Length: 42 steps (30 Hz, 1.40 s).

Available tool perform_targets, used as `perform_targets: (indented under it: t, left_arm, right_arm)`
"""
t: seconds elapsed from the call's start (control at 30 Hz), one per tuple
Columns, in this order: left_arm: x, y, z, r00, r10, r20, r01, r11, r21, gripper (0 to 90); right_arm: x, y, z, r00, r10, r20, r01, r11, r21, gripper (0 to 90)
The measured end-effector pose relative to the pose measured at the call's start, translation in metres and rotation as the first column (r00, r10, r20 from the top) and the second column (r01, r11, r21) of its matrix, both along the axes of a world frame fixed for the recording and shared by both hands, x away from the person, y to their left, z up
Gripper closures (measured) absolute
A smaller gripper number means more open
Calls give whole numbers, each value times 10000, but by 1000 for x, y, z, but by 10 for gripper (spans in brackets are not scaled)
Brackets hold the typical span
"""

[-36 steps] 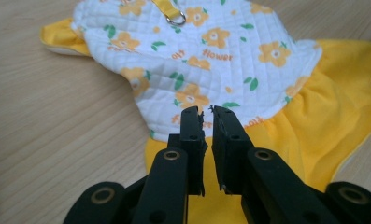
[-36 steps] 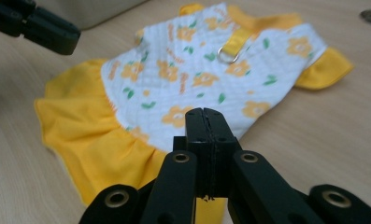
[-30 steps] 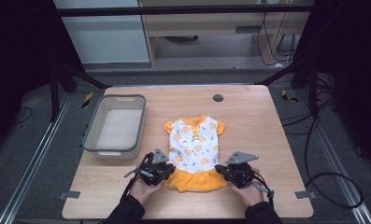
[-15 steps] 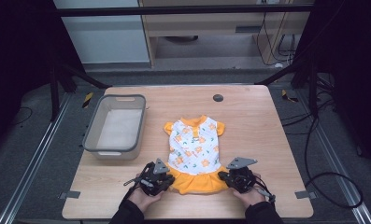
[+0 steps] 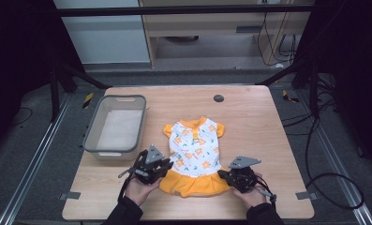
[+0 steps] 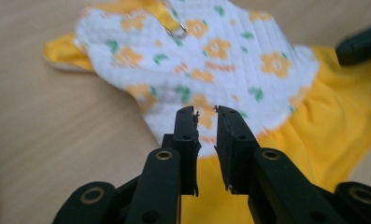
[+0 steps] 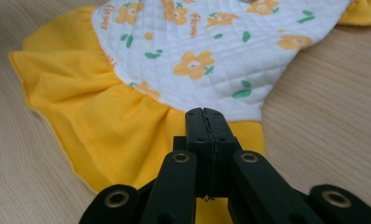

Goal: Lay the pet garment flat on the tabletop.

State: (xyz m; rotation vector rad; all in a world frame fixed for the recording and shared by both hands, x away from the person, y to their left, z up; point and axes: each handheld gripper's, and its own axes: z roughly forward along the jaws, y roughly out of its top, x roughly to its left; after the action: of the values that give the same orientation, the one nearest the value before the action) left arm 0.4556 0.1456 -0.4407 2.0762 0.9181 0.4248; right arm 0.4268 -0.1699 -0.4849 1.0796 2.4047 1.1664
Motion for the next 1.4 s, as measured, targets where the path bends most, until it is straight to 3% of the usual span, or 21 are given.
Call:
perform_targets:
  t: [0.13, 0.17, 0.27, 0.4, 0.47, 0.83, 0.93, 1.13, 1.3, 1.4]
  left_arm:
    - [27, -10, -3, 9991, 397, 128, -395, 9991, -157, 810]
    - [33, -14, -7, 9990, 450, 9, -450, 9989, -148, 812]
    - [47, -26, -23, 9984, 540, -143, -534, 9978, 404, 812]
    - [54, -32, -43, 9966, 659, -497, -616, 9945, 845, 807]
    - [56, -30, -50, 9950, 749, -655, -691, 9938, 875, 804]
    - [54, -26, -56, 9950, 816, -579, -761, 9929, 910, 782]
    - [53, -23, -51, 9943, 857, -635, -808, 9939, 757, 712]
    - [36, -7, -29, 9972, 661, -337, -651, 9974, 321, 602]
    - [16, 9, -20, 9988, 498, 8, -498, 9988, -31, 531]
    - [6, 19, -20, 9990, 449, 71, -449, 9990, 9, 489]
  right_arm:
    - [3, 6, -1, 10000, 56, 70, -57, 9999, 159, 900]
    - [3, 7, -2, 10000, 22, 66, -23, 9999, 130, 900]
    - [6, 10, -5, 9999, 96, 102, -97, 9999, 62, 900]
    - [7, 11, -10, 9999, 168, 27, -167, 9997, -151, 898]
    - [7, 12, -12, 9997, 239, -58, -240, 9994, -248, 893]
    - [2, 10, -14, 9982, 315, -507, -326, 9992, -213, 891]
    - [2, 10, -13, 9980, 355, -523, -365, 9992, -179, 886]
    - [0, 2, -2, 9999, 161, -31, -160, 9996, 248, 849]
    - [-1, -13, 7, 9965, -568, 621, 529, 9967, 621, 743]
    - [0, -24, 9, 9915, -1121, 660, 1063, 9906, 861, 700]
